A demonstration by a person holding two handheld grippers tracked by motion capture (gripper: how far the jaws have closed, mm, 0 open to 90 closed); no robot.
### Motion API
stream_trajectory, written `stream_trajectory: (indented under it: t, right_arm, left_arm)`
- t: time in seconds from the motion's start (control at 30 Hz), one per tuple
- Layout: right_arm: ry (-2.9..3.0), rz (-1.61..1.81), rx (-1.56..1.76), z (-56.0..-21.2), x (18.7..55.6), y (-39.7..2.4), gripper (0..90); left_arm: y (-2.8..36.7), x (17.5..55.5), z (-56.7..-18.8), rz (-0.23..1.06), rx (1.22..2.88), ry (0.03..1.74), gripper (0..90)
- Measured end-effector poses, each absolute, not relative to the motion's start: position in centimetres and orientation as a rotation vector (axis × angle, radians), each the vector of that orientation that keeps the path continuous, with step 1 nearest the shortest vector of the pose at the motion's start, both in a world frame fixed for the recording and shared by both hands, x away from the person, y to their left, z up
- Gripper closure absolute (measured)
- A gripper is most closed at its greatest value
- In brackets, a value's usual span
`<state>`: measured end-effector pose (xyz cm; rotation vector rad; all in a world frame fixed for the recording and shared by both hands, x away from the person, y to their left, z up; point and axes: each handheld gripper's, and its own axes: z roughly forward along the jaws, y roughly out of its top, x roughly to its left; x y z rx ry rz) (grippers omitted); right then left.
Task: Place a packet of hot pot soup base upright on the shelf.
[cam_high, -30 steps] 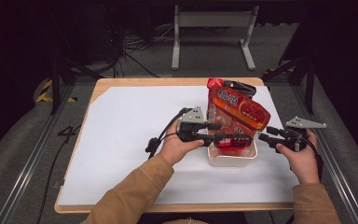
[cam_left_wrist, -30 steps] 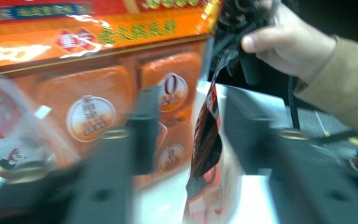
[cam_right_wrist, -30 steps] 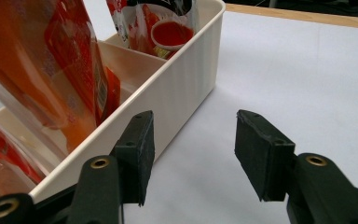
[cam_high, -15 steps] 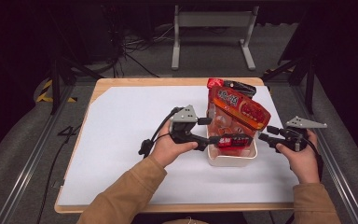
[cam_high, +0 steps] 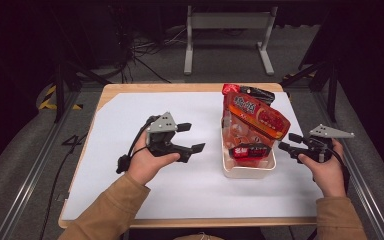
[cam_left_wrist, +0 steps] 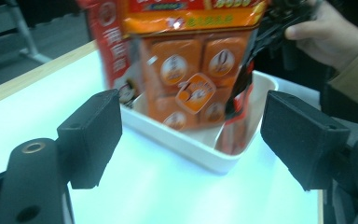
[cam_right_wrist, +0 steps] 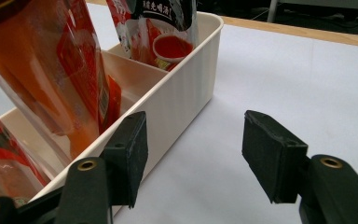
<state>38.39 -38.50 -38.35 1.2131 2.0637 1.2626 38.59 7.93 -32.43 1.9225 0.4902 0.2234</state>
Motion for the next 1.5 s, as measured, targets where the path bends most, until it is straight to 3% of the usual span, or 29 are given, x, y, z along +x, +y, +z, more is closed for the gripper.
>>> stream_trajectory:
  t: [0.63,1.07,1.5]
  right_arm:
    - [2.079,1.26,1.155,-38.6,38.2,-38.2,39.5]
    - [2.067,1.272,1.118,-38.9,38.0,-38.2,38.4]
    - [2.077,1.259,1.115,-39.5,38.2,-38.0,38.3]
  left_arm:
    - [16.0,37.9,-34.3,0.3,1.917,0.654,17.9]
    - [18.9,37.3,-37.5,0.325,1.897,0.718,15.2]
    - [22.1,37.9,-42.3,0.32,1.878,0.908,14.7]
